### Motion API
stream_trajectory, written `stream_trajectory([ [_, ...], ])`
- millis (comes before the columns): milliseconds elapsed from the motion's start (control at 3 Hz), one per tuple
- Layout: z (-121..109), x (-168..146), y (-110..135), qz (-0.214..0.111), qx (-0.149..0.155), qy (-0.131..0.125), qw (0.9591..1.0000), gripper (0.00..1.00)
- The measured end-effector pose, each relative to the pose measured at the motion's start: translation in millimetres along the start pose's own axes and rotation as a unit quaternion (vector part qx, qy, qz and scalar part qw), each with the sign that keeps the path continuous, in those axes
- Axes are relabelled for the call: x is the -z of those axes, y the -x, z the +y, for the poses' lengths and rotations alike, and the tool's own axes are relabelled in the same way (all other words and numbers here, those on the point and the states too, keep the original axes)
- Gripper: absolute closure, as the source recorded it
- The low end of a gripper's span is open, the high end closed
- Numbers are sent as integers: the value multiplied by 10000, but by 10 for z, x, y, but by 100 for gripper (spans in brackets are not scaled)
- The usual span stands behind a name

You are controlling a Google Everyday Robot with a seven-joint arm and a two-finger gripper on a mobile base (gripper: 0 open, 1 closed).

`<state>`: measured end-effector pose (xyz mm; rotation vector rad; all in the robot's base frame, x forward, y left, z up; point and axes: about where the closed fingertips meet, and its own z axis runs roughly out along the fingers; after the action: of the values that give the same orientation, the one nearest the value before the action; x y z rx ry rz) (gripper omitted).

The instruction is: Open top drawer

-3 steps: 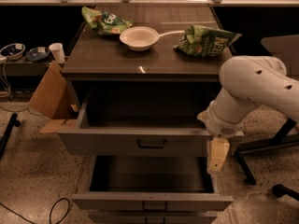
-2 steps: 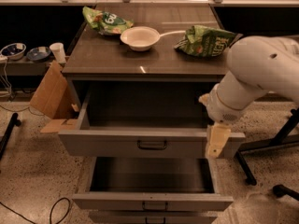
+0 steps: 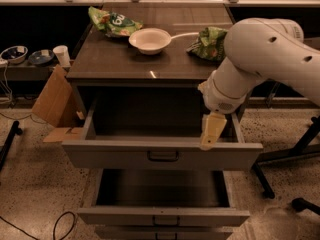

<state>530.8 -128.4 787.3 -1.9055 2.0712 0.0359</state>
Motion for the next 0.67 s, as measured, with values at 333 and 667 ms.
stream_trajectory([
  [333,-84,-221,120,-31,-93,46,9999,0],
  [667,-140,-445,159,-95,-311,124,9994,11],
])
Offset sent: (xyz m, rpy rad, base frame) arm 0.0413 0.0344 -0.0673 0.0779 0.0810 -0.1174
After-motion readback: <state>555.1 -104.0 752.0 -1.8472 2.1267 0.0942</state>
